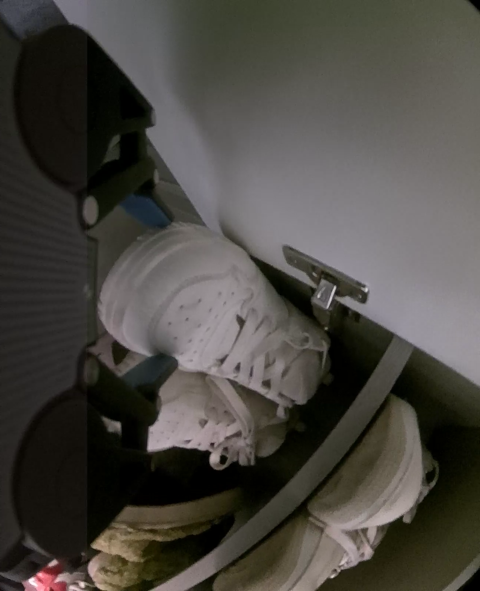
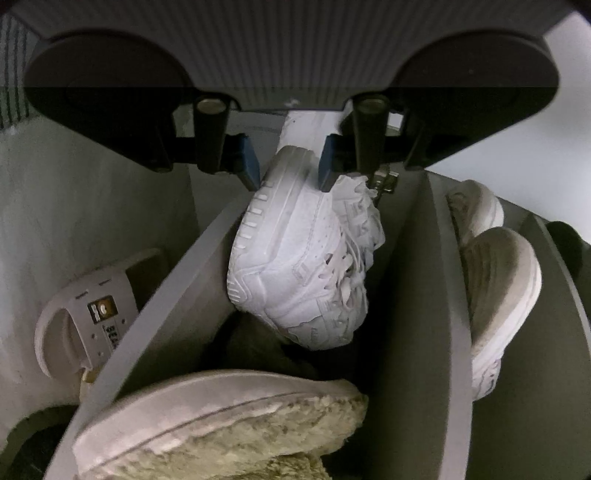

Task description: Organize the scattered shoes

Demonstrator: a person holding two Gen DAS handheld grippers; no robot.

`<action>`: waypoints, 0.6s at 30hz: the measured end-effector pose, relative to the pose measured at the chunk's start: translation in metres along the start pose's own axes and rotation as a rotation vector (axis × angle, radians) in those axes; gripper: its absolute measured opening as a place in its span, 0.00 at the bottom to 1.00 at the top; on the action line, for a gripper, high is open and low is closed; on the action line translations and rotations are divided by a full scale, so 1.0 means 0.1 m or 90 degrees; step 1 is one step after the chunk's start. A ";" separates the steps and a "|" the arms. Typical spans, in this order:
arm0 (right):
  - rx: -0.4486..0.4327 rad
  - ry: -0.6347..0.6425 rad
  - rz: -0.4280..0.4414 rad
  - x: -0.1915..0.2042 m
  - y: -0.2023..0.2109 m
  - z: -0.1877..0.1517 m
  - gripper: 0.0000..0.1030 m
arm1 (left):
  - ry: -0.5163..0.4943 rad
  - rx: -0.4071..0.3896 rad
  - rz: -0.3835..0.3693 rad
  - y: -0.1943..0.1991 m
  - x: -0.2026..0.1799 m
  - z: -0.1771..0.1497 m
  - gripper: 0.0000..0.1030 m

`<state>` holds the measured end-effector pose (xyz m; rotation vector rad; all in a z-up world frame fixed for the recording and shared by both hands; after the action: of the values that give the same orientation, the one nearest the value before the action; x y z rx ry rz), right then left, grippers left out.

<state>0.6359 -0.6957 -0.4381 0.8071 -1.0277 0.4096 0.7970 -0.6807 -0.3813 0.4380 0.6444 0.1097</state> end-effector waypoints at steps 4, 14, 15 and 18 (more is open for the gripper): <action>-0.015 0.004 0.005 -0.03 -0.01 -0.02 0.38 | -0.024 0.006 0.012 -0.06 -0.02 0.07 0.84; -0.002 -0.006 0.007 -0.07 0.01 -0.06 0.38 | -0.038 0.012 -0.012 0.14 0.03 0.04 0.77; 0.002 -0.007 0.008 -0.07 0.00 -0.05 0.39 | -0.036 0.015 -0.015 0.18 0.05 0.03 0.78; 0.008 -0.007 0.002 -0.09 -0.01 -0.01 0.39 | -0.012 0.034 -0.023 0.32 0.14 -0.09 0.83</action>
<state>0.6329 -0.6947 -0.4472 0.8193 -1.0375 0.4157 0.8040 -0.6456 -0.3824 0.4780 0.6369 0.0544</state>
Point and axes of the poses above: each gripper's, at about its wrist camera, not at the fingertips, and y roughly against the way its jaws point, x to its left, z to its top, the point moved 10 cm from there along -y, roughly the way its jaws point, and after that the axes turned 15 degrees about -z, right-handed, at the moved point
